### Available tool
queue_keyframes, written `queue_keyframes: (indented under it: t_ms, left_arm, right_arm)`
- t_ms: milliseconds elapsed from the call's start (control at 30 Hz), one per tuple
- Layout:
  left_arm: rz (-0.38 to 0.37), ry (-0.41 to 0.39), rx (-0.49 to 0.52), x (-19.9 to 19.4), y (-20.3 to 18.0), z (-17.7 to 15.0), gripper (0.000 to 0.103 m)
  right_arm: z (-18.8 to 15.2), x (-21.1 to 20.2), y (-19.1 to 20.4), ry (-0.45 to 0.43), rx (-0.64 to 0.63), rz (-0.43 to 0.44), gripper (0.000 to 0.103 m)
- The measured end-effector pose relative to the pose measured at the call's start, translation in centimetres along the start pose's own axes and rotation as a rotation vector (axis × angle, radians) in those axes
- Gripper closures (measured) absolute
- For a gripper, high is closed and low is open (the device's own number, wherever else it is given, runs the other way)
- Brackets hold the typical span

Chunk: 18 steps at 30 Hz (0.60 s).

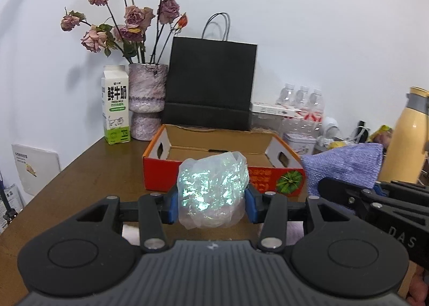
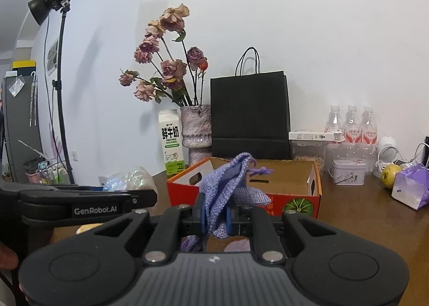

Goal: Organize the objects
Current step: 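Carry the bag and lilac cloth up and over to the red box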

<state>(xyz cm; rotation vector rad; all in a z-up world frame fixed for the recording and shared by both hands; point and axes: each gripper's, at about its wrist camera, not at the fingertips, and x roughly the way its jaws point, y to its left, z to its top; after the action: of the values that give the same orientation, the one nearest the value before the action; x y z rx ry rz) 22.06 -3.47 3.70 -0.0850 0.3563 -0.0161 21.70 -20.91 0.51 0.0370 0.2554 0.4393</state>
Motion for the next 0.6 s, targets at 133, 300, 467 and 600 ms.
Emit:
queue_keyframes:
  t_ms: [133, 300, 467, 600]
  left_arm:
    - [0.019, 0.015, -0.008, 2.1, 0.1, 0.9, 0.056]
    - [0.03, 0.014, -0.014, 4.4, 0.0, 2.0, 0.056]
    - [0.026, 0.015, -0.019, 6.2, 0.0, 3.0, 0.056]
    - [0.031, 0.007, -0.021, 7.5, -0.2, 3.7, 0.056]
  right_arm:
    - [0.6, 1.8, -0.7, 0.004, -0.002, -0.003, 0.09]
    - [1.2, 4.0, -1.5, 0.014, -0.007, -0.006, 0.09]
    - [2.0, 6.1, -2.3, 0.011, -0.016, -0.015, 0.09]
    - [2.7, 7.5, -3.1, -0.004, -0.021, -0.021, 0.09]
